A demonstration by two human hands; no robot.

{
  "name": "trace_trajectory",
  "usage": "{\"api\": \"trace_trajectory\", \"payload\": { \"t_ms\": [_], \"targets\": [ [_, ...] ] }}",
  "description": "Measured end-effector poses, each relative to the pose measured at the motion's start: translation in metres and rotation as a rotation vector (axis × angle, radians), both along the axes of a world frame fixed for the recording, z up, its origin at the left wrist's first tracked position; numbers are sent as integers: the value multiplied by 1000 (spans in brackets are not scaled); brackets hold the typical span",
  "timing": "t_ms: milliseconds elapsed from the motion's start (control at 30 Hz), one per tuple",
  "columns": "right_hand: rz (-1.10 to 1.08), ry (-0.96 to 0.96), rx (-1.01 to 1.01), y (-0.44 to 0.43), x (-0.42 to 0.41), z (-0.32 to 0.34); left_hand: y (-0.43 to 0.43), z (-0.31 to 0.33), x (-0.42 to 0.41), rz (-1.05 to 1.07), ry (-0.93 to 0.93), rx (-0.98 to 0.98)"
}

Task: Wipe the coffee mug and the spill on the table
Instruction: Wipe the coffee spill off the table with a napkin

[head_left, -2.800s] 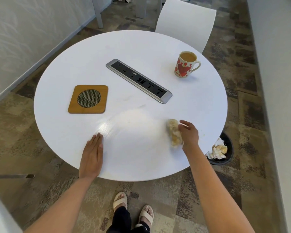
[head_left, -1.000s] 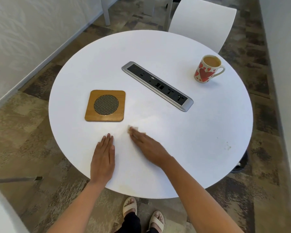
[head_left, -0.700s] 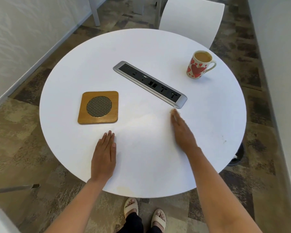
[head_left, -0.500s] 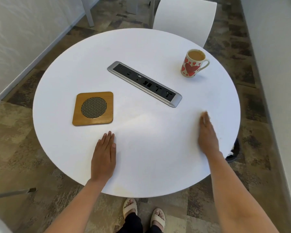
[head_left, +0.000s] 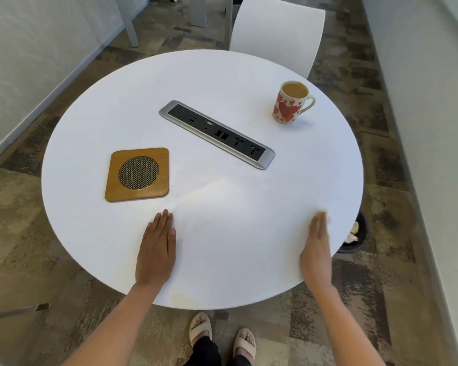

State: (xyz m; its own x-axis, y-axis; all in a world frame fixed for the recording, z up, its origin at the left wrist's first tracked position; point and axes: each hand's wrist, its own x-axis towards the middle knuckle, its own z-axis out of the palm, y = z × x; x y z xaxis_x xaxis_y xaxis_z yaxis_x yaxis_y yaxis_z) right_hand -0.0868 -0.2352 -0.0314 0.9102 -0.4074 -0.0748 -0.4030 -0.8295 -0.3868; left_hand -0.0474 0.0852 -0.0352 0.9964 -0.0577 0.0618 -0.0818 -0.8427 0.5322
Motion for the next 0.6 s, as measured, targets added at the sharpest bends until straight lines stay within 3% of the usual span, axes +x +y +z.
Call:
{"api": "trace_trajectory", "payload": {
  "t_ms": [200, 333, 433, 600],
  "targets": [
    [488, -52, 79, 103, -42, 3, 0, 0, 0, -1, -2, 1],
    [949, 63, 229, 158, -64, 9, 1, -3, 2, 3, 14, -9],
    [1214, -28, 167, 153, -73, 4, 2, -4, 2, 6, 19, 0],
    [1351, -12, 90, 101, -71, -5, 2, -3, 1, -3, 1, 11]
  ]
}}
